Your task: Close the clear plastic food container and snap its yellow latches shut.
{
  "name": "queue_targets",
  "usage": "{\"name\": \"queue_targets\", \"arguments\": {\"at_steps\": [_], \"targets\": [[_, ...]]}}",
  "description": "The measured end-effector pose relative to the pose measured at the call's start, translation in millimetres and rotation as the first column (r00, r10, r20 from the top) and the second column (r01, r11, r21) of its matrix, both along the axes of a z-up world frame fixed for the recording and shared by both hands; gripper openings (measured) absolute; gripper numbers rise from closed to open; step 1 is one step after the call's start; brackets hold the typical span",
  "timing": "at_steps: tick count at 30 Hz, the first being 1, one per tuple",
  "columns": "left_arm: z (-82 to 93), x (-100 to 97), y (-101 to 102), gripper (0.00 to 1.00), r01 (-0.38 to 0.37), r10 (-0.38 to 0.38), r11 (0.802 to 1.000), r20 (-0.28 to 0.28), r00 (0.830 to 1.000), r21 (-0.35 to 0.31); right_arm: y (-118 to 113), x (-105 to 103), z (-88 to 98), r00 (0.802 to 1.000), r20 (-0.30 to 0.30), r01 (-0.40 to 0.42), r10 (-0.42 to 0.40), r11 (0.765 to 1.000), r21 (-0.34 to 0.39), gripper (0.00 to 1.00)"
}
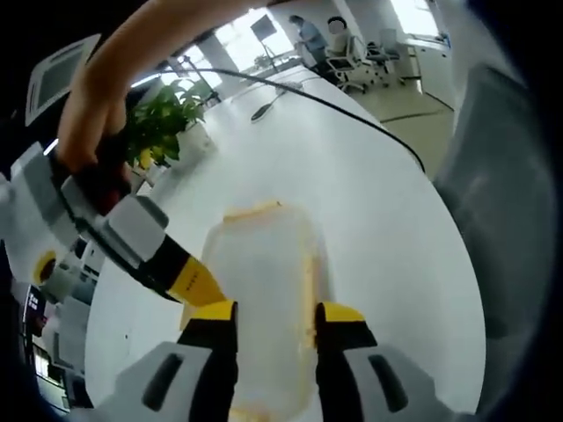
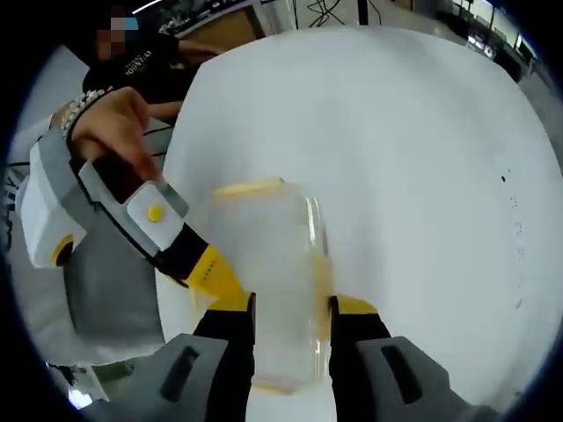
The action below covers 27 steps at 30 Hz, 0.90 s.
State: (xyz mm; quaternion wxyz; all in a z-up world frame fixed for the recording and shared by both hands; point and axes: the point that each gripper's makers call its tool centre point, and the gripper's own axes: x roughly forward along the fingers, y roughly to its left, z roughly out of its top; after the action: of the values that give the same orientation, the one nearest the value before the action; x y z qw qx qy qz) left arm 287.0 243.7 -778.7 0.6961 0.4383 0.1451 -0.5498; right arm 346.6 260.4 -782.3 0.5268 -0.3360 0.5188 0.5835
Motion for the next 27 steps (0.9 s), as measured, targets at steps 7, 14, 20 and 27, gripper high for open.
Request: {"name": "queue_targets", "arguments": {"at_steps": [7,14,20,27], "targets": [[-0.6,0.3,-0.4,0.28,0.009,-0.009,1.000,0.007,1.000,0.018,0.9,-0.4,-1.0,0.998,-0.038,-0.044,0.044,0.999,-0.001,0.27],[-3.7,0.5,-2.3,0.28,0.018,-0.018,1.000,0.009,1.000,0.026,0.6,0.3,-0.4,0.995,-0.069,-0.072,0.072,0.997,0.000,0.24],[-2.4,0.4,-1.2,0.29,0.015,-0.015,1.000,0.013,1.000,0.026,2.1,-0.8,0.2,0.995,-0.068,-0.075,0.074,0.997,-0.015,0.26],[-1.7,0.6,-0.3,0.30,0.004,-0.004,1.000,0.012,1.000,-0.006,0.1,-0.8,2.2,0.998,-0.048,-0.026,0.029,0.997,0.071,0.28]]}}
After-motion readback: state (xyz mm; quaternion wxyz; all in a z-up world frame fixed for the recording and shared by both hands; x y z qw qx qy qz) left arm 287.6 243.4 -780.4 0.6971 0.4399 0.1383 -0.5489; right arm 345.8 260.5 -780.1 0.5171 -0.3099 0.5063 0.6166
